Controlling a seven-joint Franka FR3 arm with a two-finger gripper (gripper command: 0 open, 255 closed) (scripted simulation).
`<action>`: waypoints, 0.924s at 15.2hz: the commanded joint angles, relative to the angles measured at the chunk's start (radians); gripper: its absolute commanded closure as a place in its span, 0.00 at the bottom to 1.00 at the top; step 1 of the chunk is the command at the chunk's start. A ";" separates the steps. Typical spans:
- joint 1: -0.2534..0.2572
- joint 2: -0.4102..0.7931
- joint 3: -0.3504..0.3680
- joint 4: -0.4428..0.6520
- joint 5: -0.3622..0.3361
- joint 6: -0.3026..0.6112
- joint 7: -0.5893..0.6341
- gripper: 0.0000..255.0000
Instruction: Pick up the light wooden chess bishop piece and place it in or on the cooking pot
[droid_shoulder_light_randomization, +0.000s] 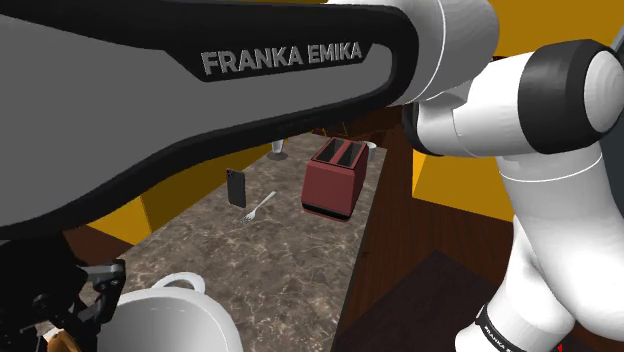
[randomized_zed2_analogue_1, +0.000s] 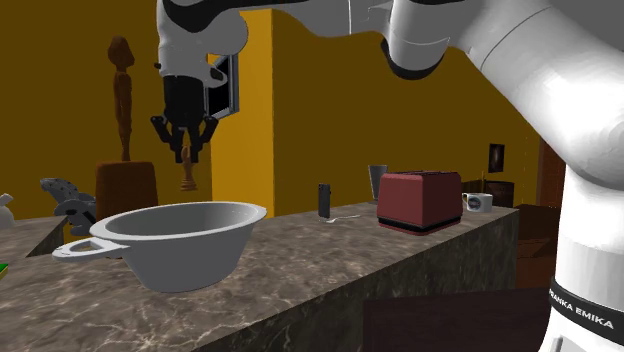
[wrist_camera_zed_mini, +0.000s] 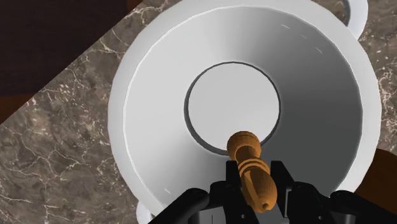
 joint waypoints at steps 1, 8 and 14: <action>-0.012 -0.004 0.001 -0.039 0.001 0.032 0.004 1.00; -0.031 0.005 -0.005 -0.124 -0.010 0.119 0.018 1.00; -0.034 0.010 -0.008 -0.144 -0.014 0.141 0.022 1.00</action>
